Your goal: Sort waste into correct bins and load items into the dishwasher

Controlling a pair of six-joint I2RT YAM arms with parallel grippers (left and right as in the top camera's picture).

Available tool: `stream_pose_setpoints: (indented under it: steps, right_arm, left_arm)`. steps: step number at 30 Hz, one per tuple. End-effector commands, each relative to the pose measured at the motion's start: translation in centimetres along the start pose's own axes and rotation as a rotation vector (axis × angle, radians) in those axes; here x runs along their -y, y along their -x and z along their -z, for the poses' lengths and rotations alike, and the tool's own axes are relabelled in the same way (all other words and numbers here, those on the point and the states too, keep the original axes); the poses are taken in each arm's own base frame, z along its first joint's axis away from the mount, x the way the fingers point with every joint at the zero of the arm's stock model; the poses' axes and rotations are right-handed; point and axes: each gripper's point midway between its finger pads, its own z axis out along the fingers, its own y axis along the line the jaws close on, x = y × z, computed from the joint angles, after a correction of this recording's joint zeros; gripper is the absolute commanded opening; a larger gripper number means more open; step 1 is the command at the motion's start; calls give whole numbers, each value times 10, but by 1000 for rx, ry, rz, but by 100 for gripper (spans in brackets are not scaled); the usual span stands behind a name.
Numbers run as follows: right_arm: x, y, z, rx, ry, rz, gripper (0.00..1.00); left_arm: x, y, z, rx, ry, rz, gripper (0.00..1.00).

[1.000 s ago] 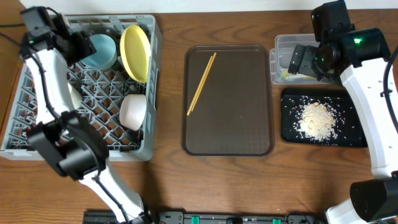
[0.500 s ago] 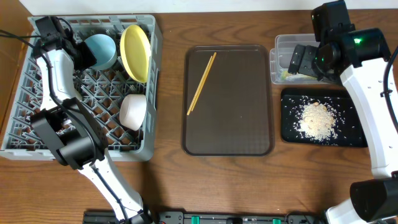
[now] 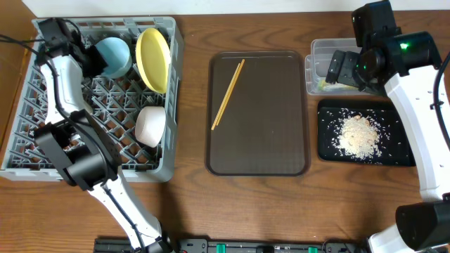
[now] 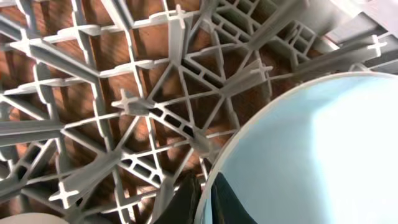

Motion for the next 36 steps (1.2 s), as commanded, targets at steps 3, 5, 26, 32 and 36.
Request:
stream_pose_setpoints:
  steps: [3,5,26,32,36]
  right_arm:
    - [2,2,5,16,-2,-10,99]
    - [2,2,5,16,-2,-10,99]
    - [2,2,5,16,-2,-10,99]
    - [2,2,5,16,-2,-10,99]
    - [2,2,5,16,-2,-10,99]
  left_arm:
    - [-22,17,24,81,140,-5,7]
    - [-25,30,44,136,169,-3,8]
    - [-95,113,138,434,822,-278,7]
    - [-114,115,99,346,989,-422,7]
    - [-121,115,79,311,1057,-477,7]
